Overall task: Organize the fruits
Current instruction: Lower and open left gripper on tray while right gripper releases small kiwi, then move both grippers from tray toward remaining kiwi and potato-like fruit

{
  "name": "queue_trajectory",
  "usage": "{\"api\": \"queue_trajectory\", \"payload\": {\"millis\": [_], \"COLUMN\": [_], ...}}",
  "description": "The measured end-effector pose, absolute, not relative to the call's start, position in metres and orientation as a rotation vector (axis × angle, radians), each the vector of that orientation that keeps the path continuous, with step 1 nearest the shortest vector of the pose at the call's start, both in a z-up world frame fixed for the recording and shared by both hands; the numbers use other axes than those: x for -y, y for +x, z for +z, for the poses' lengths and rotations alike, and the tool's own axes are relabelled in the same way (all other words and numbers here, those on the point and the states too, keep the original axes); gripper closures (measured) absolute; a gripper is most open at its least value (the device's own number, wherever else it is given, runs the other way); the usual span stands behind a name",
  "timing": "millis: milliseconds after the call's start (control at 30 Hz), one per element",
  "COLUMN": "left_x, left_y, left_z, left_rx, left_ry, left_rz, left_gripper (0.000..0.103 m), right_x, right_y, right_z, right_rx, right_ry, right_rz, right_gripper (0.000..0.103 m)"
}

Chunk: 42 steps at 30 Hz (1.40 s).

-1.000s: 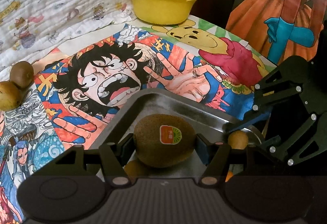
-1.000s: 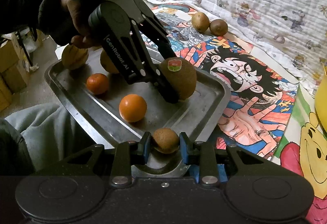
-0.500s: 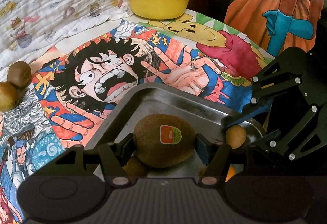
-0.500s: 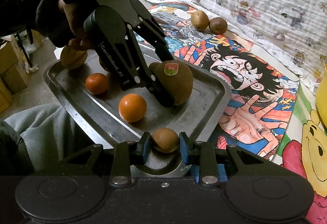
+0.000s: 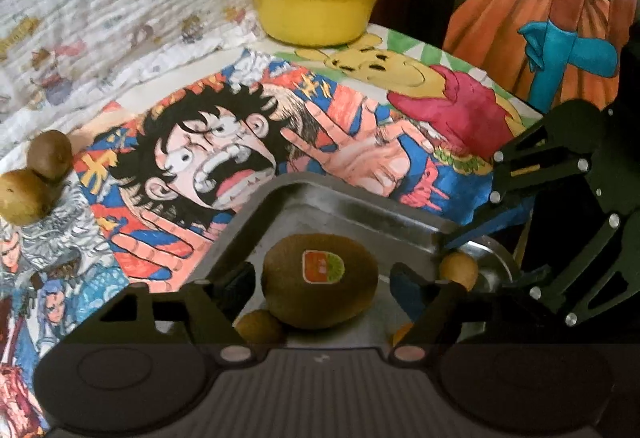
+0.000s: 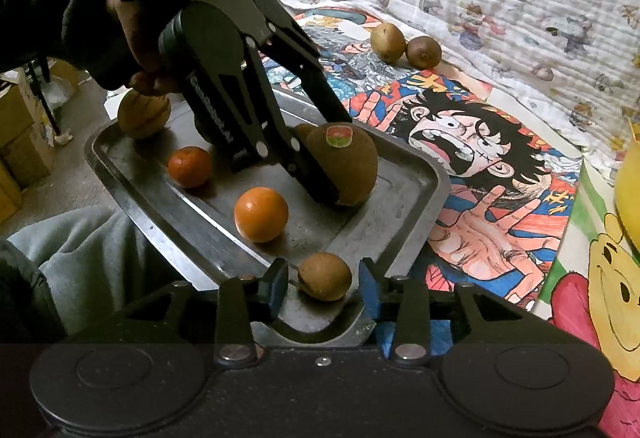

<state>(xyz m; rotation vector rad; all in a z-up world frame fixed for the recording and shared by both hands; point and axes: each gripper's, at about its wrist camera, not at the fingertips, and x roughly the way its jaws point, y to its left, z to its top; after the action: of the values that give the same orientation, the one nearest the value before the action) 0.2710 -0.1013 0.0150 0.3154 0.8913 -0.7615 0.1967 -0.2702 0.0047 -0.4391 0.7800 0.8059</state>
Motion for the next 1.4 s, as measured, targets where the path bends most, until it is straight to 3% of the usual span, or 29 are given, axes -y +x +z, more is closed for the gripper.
{"api": "queue_trajectory", "payload": {"millis": [167, 333, 700, 1100, 1400], "left_x": [0.094, 0.074, 0.019, -0.009, -0.01], "left_y": [0.262, 0.239, 0.16, 0.087, 0.076], "left_z": [0.035, 0.053, 0.06, 0.039, 0.045], "left_rx": [-0.832, -0.749, -0.668, -0.694, -0.69], "left_ry": [0.317, 0.251, -0.048, -0.187, -0.195], "left_rz": [-0.733, -0.669, -0.382, -0.073, 0.036], "left_gripper": [0.017, 0.002, 0.001, 0.001, 0.001], "right_x": [0.27, 0.272, 0.27, 0.273, 0.269], "right_y": [0.191, 0.184, 0.158, 0.158, 0.169], "right_z": [0.009, 0.016, 0.029, 0.03, 0.032], "right_rx": [-0.766, -0.748, -0.689, -0.67, -0.691], "right_ry": [-0.445, -0.435, -0.384, -0.229, -0.183], "right_rz": [0.774, 0.75, 0.73, 0.674, 0.638], "right_gripper": [0.049, 0.033, 0.005, 0.001, 0.001]}}
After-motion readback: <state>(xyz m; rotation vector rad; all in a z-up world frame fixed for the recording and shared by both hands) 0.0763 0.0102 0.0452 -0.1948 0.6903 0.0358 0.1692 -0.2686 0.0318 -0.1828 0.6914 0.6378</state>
